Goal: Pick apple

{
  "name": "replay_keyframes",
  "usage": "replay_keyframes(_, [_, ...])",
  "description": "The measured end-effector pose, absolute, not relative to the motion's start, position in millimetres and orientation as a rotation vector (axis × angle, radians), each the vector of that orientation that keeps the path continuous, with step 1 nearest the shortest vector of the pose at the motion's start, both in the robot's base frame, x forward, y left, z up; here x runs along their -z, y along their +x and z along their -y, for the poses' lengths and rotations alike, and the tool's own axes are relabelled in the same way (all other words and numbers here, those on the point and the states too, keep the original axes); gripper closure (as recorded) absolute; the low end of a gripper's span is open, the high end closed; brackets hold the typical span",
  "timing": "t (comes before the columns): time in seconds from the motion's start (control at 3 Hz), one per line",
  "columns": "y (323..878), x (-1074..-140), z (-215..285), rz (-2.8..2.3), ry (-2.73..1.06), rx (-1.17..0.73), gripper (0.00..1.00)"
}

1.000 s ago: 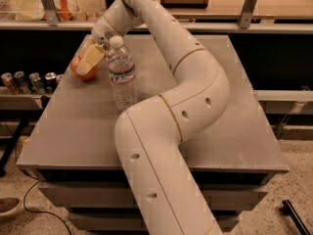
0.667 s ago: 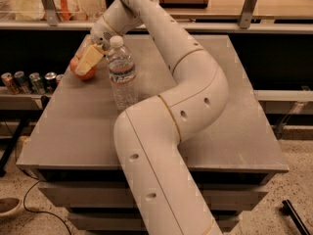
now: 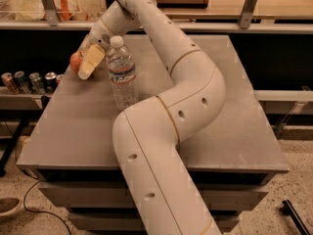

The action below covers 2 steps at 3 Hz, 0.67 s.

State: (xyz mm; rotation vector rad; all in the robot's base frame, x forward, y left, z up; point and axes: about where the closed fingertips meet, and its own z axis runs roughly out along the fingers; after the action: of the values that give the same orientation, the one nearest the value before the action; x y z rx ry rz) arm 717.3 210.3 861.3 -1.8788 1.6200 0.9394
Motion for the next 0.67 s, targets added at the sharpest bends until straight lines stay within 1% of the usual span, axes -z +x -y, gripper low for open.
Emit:
replay_keyframes(0.33, [717.3, -861.2, -210.4, -1.620, -1.879, -0.939, 0.00])
replay_keyframes(0.67, [718.5, -858.8, -214.0, -1.620, -1.876, -0.941, 0.14])
